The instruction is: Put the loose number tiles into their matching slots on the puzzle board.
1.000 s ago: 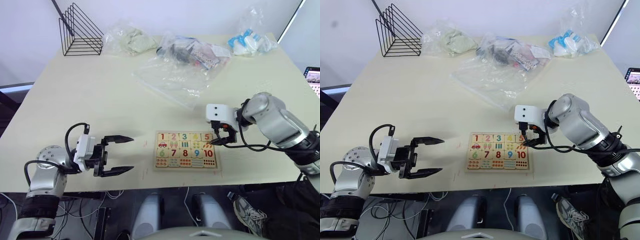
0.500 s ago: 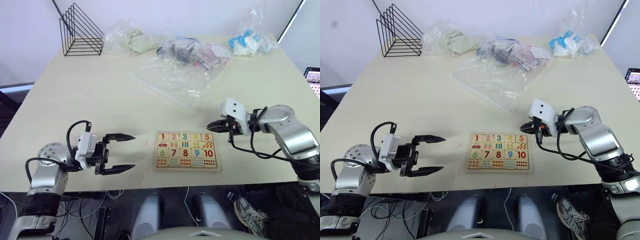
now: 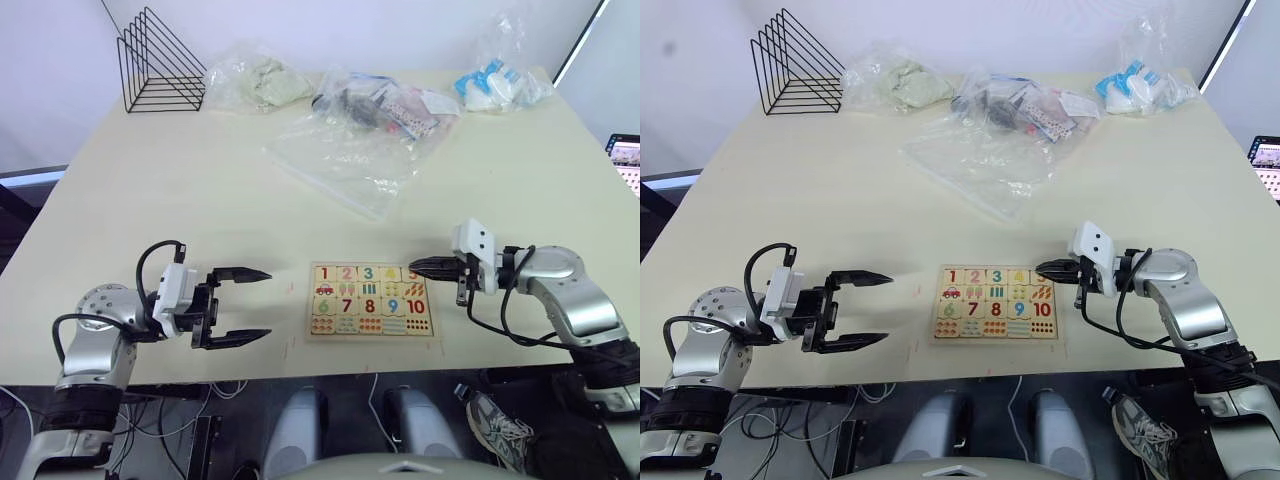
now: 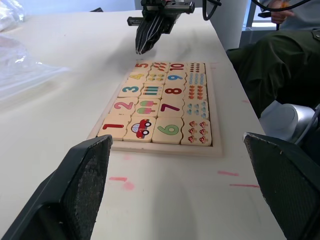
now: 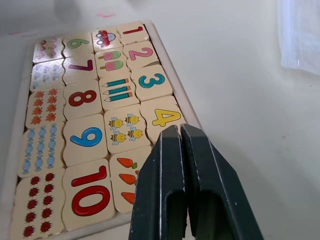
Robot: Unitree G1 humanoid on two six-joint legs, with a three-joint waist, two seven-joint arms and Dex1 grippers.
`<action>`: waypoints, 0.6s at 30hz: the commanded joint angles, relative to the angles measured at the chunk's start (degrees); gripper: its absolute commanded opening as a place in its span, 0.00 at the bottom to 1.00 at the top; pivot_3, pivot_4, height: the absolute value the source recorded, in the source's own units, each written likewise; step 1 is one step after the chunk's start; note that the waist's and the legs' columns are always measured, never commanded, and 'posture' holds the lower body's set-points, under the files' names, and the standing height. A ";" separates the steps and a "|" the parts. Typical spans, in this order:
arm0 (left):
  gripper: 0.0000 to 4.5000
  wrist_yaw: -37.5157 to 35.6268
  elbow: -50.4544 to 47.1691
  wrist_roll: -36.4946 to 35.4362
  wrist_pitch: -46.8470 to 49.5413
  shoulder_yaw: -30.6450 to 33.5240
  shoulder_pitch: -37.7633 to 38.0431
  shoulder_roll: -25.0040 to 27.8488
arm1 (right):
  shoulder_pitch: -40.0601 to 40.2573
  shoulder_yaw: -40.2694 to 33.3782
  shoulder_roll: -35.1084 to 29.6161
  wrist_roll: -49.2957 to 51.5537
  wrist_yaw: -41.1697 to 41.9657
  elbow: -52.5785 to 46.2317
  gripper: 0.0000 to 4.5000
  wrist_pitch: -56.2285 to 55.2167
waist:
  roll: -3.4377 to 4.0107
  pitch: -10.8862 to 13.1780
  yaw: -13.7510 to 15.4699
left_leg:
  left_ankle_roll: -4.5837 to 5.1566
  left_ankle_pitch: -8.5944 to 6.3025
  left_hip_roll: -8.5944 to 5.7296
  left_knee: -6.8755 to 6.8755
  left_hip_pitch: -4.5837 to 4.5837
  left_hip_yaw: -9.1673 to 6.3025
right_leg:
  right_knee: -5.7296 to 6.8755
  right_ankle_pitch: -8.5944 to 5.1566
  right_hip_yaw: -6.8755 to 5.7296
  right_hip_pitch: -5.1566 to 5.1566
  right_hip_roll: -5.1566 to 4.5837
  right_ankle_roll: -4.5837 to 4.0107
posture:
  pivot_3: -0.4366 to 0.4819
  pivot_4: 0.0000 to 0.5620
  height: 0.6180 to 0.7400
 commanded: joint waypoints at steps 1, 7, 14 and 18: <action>1.00 -0.07 -0.57 0.09 0.14 0.84 -0.04 0.23 | 0.55 -0.22 0.31 -1.02 -0.56 2.22 0.02 -3.11 | 0.00 0.00 0.02 | 0.00 0.00 -0.01 0.00 0.00 0.01 | 0.00 0.00 0.01 0.00 0.00 0.00 | 0.48 0.27 1.00; 1.00 1.06 -0.80 0.73 0.36 0.86 0.44 -0.01 | 1.86 0.79 0.56 -2.96 -0.95 6.56 0.02 -6.41 | -0.01 -0.01 0.01 | 0.00 0.00 -0.01 0.00 0.06 -0.01 | 0.00 0.00 0.01 0.07 0.01 0.00 | 0.48 0.27 1.00; 1.00 3.75 -1.89 0.42 2.31 1.42 1.66 -0.49 | 2.40 -1.49 1.81 -0.33 -1.88 6.28 0.02 -7.81 | -0.02 -0.02 0.02 | 0.00 0.00 0.00 0.00 0.18 -0.01 | 0.00 0.00 0.01 0.19 0.00 0.00 | 0.48 0.27 1.00; 1.00 7.38 -2.63 0.03 4.07 2.83 2.59 -1.38 | 3.27 -3.83 1.29 1.55 -3.36 3.89 0.02 -6.81 | -0.02 -0.02 0.14 | 0.00 0.00 0.02 0.00 0.16 -0.03 | 0.00 0.00 0.00 0.18 -0.01 0.00 | 0.48 0.27 1.00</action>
